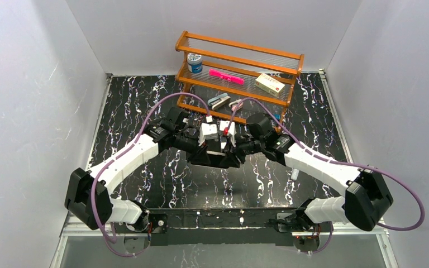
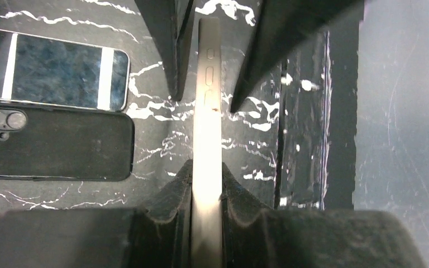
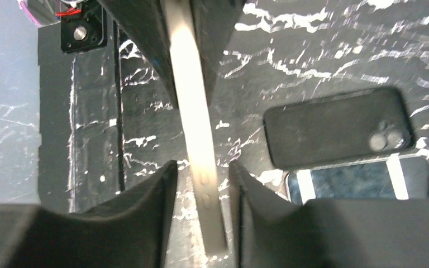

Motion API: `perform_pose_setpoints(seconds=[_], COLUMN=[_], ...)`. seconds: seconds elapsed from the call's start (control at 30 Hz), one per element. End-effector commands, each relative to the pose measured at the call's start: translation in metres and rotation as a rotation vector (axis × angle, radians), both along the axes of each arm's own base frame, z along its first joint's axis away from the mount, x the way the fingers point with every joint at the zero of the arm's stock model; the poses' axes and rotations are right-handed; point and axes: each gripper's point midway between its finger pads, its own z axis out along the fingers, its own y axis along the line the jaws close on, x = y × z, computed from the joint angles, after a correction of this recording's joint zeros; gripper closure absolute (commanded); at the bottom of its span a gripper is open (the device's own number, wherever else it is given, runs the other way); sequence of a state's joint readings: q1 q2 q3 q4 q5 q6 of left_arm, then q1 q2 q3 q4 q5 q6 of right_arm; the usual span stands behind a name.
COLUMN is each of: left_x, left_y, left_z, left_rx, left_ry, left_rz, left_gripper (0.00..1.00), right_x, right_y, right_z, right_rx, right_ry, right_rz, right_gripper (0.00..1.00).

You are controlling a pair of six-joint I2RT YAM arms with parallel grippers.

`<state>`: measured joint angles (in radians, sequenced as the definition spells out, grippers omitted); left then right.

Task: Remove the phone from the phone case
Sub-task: Adjust the phone.

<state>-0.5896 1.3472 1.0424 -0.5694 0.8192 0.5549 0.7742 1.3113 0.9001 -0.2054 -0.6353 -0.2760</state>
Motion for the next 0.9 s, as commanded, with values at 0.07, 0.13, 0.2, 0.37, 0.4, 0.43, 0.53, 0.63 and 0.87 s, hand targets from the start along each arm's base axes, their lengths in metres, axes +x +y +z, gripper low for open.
perform_pose_setpoints(seconds=[0.07, 0.13, 0.2, 0.37, 0.4, 0.43, 0.53, 0.63, 0.87], left_x=[0.028, 0.042, 0.054, 0.072, 0.074, 0.075, 0.081, 0.081, 0.076], left_y=[-0.01, -0.005, 0.002, 0.018, 0.02, 0.021, 0.03, 0.034, 0.035], left_z=[0.046, 0.058, 0.067, 0.083, 0.089, 0.097, 0.111, 0.123, 0.135], left_rx=[-0.19, -0.279, -0.351, -0.501, -0.549, -0.603, -0.73, -0.861, -1.053], left_ry=[-0.022, -0.014, 0.005, 0.037, 0.058, 0.07, 0.145, 0.243, 0.435], left_rz=[0.235, 0.327, 0.445, 0.7, 0.746, 0.771, 0.897, 0.955, 0.963], left_gripper=[1.0, 1.0, 1.0, 1.0, 1.0, 1.0, 1.0, 1.0, 1.0], right_x=[0.015, 0.018, 0.022, 0.035, 0.035, 0.036, 0.041, 0.042, 0.052], right_y=[0.003, -0.003, -0.009, -0.02, -0.019, -0.018, -0.015, -0.011, 0.003], right_z=[0.049, 0.052, 0.055, 0.077, 0.08, 0.083, 0.087, 0.096, 0.106], right_rx=[0.271, 0.315, 0.362, 0.536, 0.562, 0.585, 0.641, 0.723, 0.836], right_ry=[-0.1, -0.079, -0.058, 0.001, 0.023, 0.055, 0.15, 0.261, 0.464], right_rz=[-0.053, -0.094, -0.145, -0.305, -0.32, -0.329, -0.378, -0.401, -0.428], right_gripper=[0.34, 0.25, 0.19, 0.06, 0.05, 0.05, 0.05, 0.05, 0.11])
